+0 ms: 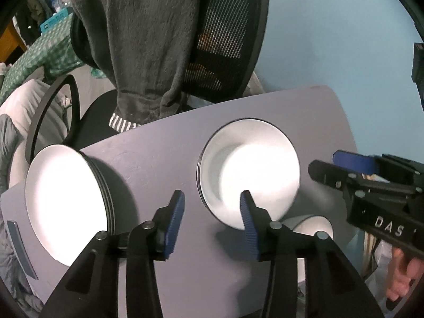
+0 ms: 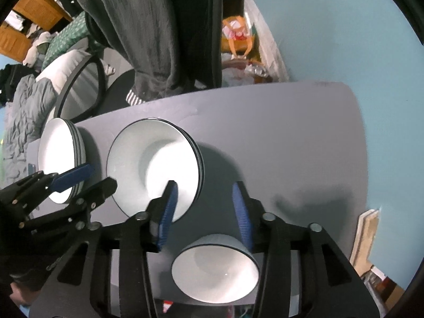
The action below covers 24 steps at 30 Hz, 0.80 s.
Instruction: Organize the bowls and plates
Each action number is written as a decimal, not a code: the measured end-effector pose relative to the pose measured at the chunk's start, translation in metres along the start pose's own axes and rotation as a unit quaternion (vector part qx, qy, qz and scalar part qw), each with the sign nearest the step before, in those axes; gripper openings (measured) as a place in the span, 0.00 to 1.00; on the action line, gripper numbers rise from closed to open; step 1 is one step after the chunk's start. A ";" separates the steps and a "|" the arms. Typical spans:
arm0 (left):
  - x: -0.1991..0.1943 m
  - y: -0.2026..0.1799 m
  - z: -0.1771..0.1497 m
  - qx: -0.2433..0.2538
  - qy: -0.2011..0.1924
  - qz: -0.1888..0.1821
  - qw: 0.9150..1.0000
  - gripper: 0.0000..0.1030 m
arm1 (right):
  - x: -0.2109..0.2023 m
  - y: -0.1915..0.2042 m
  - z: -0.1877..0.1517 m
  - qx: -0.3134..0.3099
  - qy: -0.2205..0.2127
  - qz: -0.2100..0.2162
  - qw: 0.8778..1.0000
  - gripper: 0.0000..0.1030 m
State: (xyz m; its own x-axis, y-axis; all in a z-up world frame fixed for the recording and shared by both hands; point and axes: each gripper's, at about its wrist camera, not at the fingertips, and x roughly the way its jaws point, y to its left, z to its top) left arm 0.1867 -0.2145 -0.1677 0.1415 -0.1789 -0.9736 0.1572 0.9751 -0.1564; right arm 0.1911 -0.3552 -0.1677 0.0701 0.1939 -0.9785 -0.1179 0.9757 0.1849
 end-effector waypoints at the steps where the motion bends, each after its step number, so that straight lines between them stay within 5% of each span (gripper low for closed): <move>1: -0.005 0.000 -0.003 0.000 -0.003 -0.002 1.000 0.49 | -0.004 0.000 -0.002 -0.001 -0.007 -0.003 1.000 0.45; 9: -0.028 -0.005 -0.021 0.008 -0.019 -0.028 0.999 0.61 | -0.035 0.001 -0.017 -0.001 -0.050 -0.021 0.999 0.51; 24: -0.033 -0.022 -0.049 0.053 -0.012 -0.048 0.997 0.63 | -0.056 -0.012 -0.062 0.039 -0.068 -0.025 0.997 0.58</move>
State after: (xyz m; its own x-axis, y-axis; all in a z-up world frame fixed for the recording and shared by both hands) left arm 0.1308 -0.2242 -0.1406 0.1445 -0.2758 -0.9503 0.2727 0.9343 -0.2296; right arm 0.1275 -0.3844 -0.1204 0.2079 0.1514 -0.9664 -0.0347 0.9885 0.1474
